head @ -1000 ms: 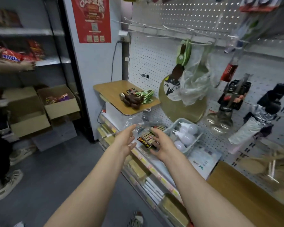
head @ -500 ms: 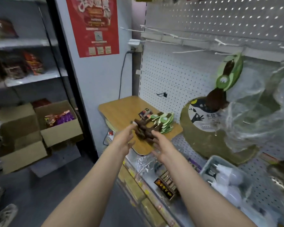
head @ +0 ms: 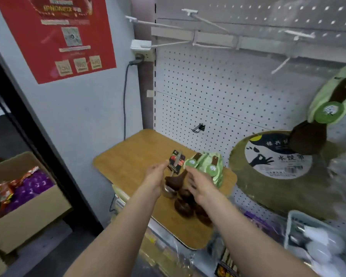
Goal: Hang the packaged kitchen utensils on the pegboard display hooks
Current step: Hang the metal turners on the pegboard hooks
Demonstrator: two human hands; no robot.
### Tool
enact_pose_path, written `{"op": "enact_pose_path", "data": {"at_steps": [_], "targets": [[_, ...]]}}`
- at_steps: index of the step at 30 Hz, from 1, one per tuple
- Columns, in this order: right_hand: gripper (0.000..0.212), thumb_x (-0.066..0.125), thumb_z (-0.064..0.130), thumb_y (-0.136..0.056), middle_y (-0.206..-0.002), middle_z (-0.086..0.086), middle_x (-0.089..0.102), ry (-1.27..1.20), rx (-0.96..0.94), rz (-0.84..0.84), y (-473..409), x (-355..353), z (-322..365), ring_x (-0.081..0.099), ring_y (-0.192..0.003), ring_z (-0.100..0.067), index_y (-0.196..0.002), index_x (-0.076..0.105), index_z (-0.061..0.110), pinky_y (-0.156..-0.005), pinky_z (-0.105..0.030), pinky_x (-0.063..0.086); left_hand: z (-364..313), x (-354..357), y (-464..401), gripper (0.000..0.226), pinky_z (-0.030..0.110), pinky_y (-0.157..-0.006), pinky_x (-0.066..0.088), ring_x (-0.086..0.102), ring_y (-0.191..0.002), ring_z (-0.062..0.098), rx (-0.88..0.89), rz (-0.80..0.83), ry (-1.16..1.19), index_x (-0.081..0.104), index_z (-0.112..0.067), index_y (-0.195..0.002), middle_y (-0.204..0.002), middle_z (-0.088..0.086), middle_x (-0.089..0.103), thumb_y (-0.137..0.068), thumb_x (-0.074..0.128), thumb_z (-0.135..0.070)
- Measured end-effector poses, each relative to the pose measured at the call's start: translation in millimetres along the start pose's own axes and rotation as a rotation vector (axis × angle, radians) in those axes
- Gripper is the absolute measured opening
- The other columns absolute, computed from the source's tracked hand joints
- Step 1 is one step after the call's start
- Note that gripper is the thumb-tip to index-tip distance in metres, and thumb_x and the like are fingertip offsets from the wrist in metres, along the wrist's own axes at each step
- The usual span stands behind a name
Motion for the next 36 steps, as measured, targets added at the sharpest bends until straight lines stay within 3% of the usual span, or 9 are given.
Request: {"op": "enact_pose_path", "data": {"at_steps": [6,9,12,15,19,23,26,29,36], "targets": [[0.060,0.073,0.033,-0.093,-0.140,-0.009,0.058,0.026,0.037,-0.135,-55.0,44.2,2.7,0.056,-0.126,-0.025,-0.142,0.051,0.007,-0.112,-0.039,0.045,-30.8,-3.6,-83.2,0.066,0.044,-0.116,0.036,0.042,-0.139,0.029,-0.119,0.118,-0.176,0.043,-0.011,-0.149,-0.154,0.011,0.043,-0.095,0.066,-0.041],[0.060,0.072,0.037,-0.093,-0.142,-0.010,0.056,0.026,0.060,-0.168,-80.4,58.2,-3.4,0.053,-0.128,-0.026,-0.142,0.052,0.009,-0.112,-0.036,0.043,-34.0,-0.2,-115.9,0.052,0.038,-0.112,0.038,0.044,-0.137,0.028,-0.171,0.194,-0.230,0.048,-0.010,-0.143,-0.151,0.011,0.045,-0.099,0.061,-0.037],[0.049,0.072,0.040,-0.093,-0.124,-0.002,0.063,0.016,0.090,-0.204,-99.8,69.6,-10.8,0.058,-0.112,-0.018,-0.130,0.059,0.011,-0.102,-0.031,0.046,-33.0,2.8,-146.0,0.034,0.030,-0.087,0.040,0.049,-0.108,0.016,-0.181,0.222,-0.243,0.056,-0.016,-0.124,-0.125,0.007,0.056,-0.098,0.064,-0.036],[0.038,0.074,0.045,-0.089,-0.105,0.004,0.066,0.024,0.113,-0.281,-114.9,76.8,-17.3,0.061,-0.097,-0.012,-0.116,0.067,0.020,-0.086,-0.028,0.049,-24.0,2.6,-175.7,0.037,0.031,-0.079,0.038,0.050,-0.096,0.015,-0.211,0.243,-0.276,0.056,-0.018,-0.118,-0.114,0.002,0.057,-0.093,0.070,-0.040],[0.056,0.077,0.062,-0.072,-0.111,0.001,0.073,0.097,0.121,-0.344,-133.3,77.2,-23.8,0.066,-0.104,-0.021,-0.112,0.075,0.023,-0.096,-0.039,0.054,-14.0,12.0,-209.4,0.043,0.028,-0.069,0.045,0.062,-0.091,0.014,-0.260,0.279,-0.253,0.063,-0.013,-0.117,-0.114,0.004,0.068,-0.088,0.074,-0.042],[0.062,0.074,0.062,-0.067,-0.106,0.001,0.074,0.103,0.141,-0.323,-137.0,75.5,-25.7,0.065,-0.086,-0.015,-0.114,0.075,0.023,-0.071,-0.029,0.053,2.1,28.1,-235.7,0.065,0.038,-0.076,0.059,0.071,-0.093,0.028,-0.299,0.282,-0.279,0.067,-0.010,-0.114,-0.109,0.012,0.072,-0.069,0.085,-0.054],[0.079,0.074,0.070,-0.054,-0.108,0.001,0.075,0.103,0.154,-0.332,-141.4,73.6,-29.8,0.067,-0.099,-0.019,-0.117,0.073,0.023,-0.090,-0.033,0.055,1.2,37.6,-232.4,0.037,0.043,-0.084,0.059,0.069,-0.087,0.030,-0.321,0.303,-0.268,0.067,-0.007,-0.105,-0.102,0.014,0.071,-0.088,0.075,-0.039],[0.085,0.074,0.074,-0.053,-0.117,0.002,0.073,0.125,0.159,-0.331,-144.8,72.8,-33.3,0.065,-0.111,-0.020,-0.122,0.071,0.025,-0.103,-0.041,0.051,10.3,41.3,-238.3,0.047,0.052,-0.089,0.058,0.070,-0.095,0.035,-0.349,0.286,-0.282,0.066,-0.006,-0.118,-0.111,0.017,0.071,-0.087,0.077,-0.040],[0.054,0.073,0.054,-0.072,-0.112,-0.002,0.074,0.120,0.150,-0.353,-144.1,75.8,-30.2,0.066,-0.108,-0.021,-0.113,0.074,0.020,-0.096,-0.036,0.052,-5.0,33.5,-226.9,0.028,0.044,-0.071,0.058,0.069,-0.085,0.035,-0.307,0.228,-0.207,0.065,-0.008,-0.114,-0.105,0.016,0.070,-0.092,0.073,-0.025]]}}
Point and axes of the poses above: each hand's wrist, its own y-axis away from the middle knuckle, its own x-axis out of the palm, z = x × y, the point moved 1 cm from there along -y, towards the middle knuckle
